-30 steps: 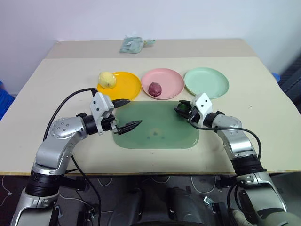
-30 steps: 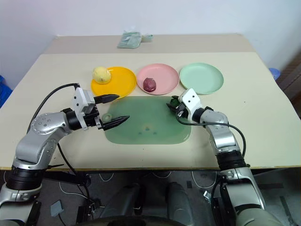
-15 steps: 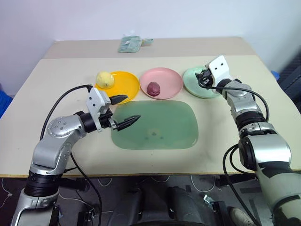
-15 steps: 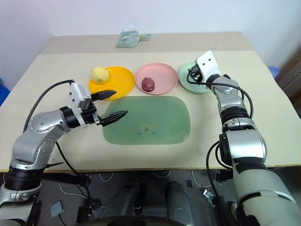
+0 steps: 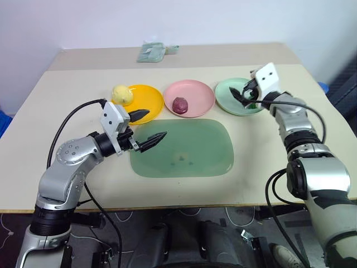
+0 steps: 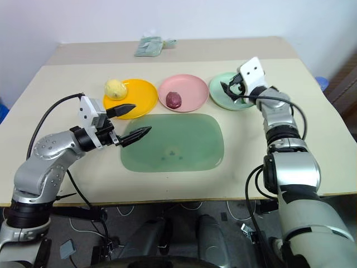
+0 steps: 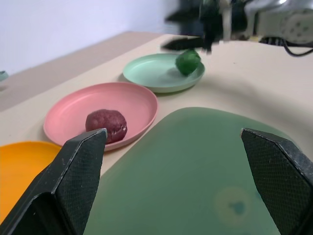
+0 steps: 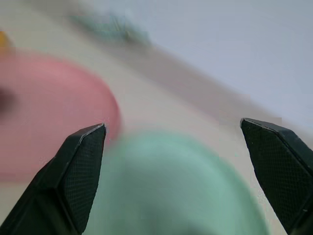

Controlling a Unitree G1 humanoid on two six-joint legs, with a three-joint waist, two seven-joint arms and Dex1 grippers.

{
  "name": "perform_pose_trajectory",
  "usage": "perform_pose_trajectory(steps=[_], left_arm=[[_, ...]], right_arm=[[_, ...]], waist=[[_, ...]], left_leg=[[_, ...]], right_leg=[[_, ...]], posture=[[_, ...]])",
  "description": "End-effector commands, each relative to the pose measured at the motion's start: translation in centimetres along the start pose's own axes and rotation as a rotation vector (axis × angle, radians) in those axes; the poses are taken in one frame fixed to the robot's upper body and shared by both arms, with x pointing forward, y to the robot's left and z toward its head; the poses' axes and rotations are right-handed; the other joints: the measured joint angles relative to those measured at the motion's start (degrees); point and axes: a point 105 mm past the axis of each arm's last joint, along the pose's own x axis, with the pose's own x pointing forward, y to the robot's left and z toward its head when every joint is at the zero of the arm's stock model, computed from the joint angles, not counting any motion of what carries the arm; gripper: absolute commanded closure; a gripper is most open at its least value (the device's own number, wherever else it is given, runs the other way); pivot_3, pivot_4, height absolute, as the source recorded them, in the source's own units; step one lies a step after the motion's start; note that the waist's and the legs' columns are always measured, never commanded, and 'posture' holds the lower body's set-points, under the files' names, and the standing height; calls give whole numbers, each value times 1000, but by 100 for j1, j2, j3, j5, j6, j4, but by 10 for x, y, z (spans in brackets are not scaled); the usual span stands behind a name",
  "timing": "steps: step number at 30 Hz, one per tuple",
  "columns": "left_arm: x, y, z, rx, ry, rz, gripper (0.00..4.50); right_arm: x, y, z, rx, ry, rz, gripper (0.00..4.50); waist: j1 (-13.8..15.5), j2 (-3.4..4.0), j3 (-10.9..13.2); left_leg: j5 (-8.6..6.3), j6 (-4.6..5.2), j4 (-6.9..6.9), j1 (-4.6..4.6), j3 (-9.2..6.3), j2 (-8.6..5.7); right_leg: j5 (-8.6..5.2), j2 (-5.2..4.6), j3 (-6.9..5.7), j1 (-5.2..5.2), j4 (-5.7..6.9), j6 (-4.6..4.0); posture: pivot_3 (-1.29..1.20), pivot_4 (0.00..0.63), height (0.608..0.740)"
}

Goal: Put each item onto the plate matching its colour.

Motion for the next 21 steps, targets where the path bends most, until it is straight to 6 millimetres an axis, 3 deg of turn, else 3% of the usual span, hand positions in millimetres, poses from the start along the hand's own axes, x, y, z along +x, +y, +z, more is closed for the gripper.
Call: perform_pose_trajectory(steps=[1,7,11,15,21], left_arm=[[-3,5,7,47,-28,32,0],[-7,7,3,50,-16,22,0],[-13,7,-4,47,12,19,0],[-17,8,-7,35,27,20,0],[-16,9,-14,31,41,29,0]], right_arm=[[-34,12,25,12,-106,85,24],[-110,66,29,129,0,183,24],[-145,88,20,166,102,199,24],[-161,88,14,184,149,159,24],[-169,85,8,202,175,121,24]], waist=[[41,-2,-1],[138,11,3],[140,9,1],[147,8,3],[149,7,2]], left_leg=[[-6,10,2,0,-7,0],[-17,21,7,-7,-5,0],[-23,12,17,-4,2,5],[-23,13,19,-3,2,6],[-21,16,18,-5,2,7]], right_leg=[[0,0,-4,4,-2,0],[-2,-3,1,-7,9,-1],[-13,-3,3,2,7,-14],[-15,-4,1,6,0,-14],[-15,-4,-2,8,-5,-13]], posture=[[0,150,740],[0,150,740],[0,150,740],[0,150,740],[0,150,740]])
